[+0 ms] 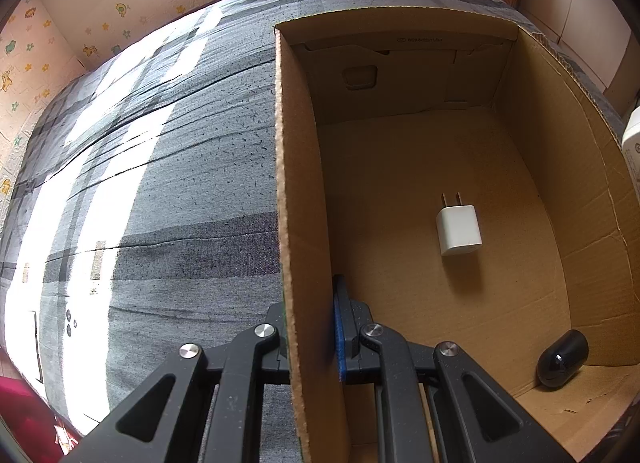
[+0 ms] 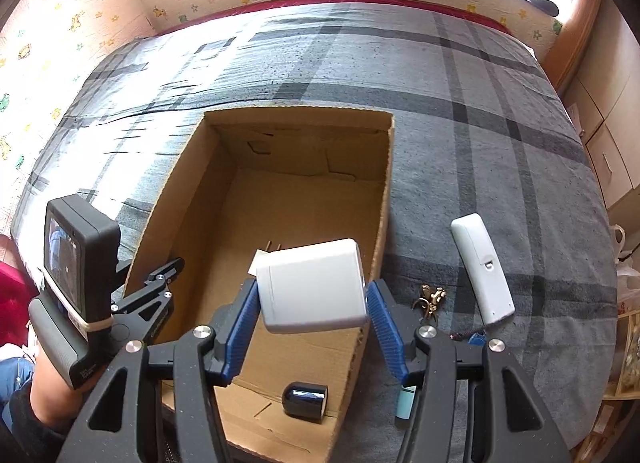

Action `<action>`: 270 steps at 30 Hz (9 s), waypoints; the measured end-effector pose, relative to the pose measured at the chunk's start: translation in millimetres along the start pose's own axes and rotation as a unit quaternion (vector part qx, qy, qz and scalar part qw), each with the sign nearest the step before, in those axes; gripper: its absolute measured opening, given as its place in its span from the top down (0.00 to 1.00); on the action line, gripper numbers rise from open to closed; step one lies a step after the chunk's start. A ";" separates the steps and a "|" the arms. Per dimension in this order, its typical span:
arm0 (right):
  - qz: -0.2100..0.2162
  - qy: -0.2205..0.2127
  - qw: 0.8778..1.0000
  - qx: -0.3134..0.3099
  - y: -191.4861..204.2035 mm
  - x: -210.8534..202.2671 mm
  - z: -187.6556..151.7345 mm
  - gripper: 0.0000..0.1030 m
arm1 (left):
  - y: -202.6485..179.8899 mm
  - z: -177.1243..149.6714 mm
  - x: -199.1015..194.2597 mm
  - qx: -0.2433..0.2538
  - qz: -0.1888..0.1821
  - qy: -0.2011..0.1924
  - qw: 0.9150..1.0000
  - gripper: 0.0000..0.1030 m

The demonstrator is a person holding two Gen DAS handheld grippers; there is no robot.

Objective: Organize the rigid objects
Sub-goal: 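Carry the white charger over the box with the right gripper, then open the right gripper to drop the white charger in the box, then move the right gripper back to the light-blue bottle, then grasp the light-blue bottle with the right gripper, then carry the light-blue bottle into the box with the right gripper, then open the right gripper to release the bottle in the box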

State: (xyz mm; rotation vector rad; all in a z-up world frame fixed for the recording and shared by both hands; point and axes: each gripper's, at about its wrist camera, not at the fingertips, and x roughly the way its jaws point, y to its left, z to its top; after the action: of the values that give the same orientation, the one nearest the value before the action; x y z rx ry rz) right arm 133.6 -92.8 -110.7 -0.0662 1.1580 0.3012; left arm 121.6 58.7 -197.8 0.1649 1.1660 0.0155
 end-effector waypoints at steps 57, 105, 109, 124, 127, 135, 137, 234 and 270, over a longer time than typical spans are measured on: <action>0.011 0.091 0.996 -0.014 45.7 110.6 21.3 0.24 | 3.2 1.3 0.3 -0.001 -0.003 0.003 1.000 0.88; -0.050 -0.019 0.997 0.063 -60.9 0.3 5.8 0.01 | 4.1 2.5 1.1 -0.003 -0.004 0.002 1.000 0.88; -0.056 -0.015 0.995 0.079 -80.1 0.9 -3.9 0.01 | 2.9 2.1 1.7 -0.002 -0.002 0.002 1.000 0.88; -0.085 0.012 0.990 0.111 -123.1 21.4 -58.1 0.01 | -0.6 2.8 1.8 0.000 0.002 0.003 1.000 0.88; -0.088 0.018 0.989 0.114 -128.2 27.4 -68.4 0.01 | 0.1 3.0 1.7 0.001 0.002 0.003 1.000 0.88; -0.086 0.040 0.988 0.119 -131.4 51.4 -92.3 0.01 | 0.5 2.4 2.0 0.001 0.004 0.003 1.000 0.88; -0.085 0.045 0.988 0.120 -131.3 56.2 -96.3 0.01 | 0.1 2.4 2.4 0.002 0.004 0.003 1.000 0.88; -0.002 0.009 0.999 -0.043 34.2 6.0 -0.6 0.74 | 1.3 2.2 3.3 -0.001 0.001 0.003 1.000 0.88; 0.012 0.097 0.995 -0.031 56.5 107.8 -3.7 0.74 | 0.5 3.2 2.1 0.000 0.002 0.003 1.000 0.87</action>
State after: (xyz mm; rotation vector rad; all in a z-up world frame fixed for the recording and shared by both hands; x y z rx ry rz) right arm 154.6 -17.9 -204.3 -0.1387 1.3436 0.3588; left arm 125.4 59.0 -198.4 0.1675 1.1710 0.0200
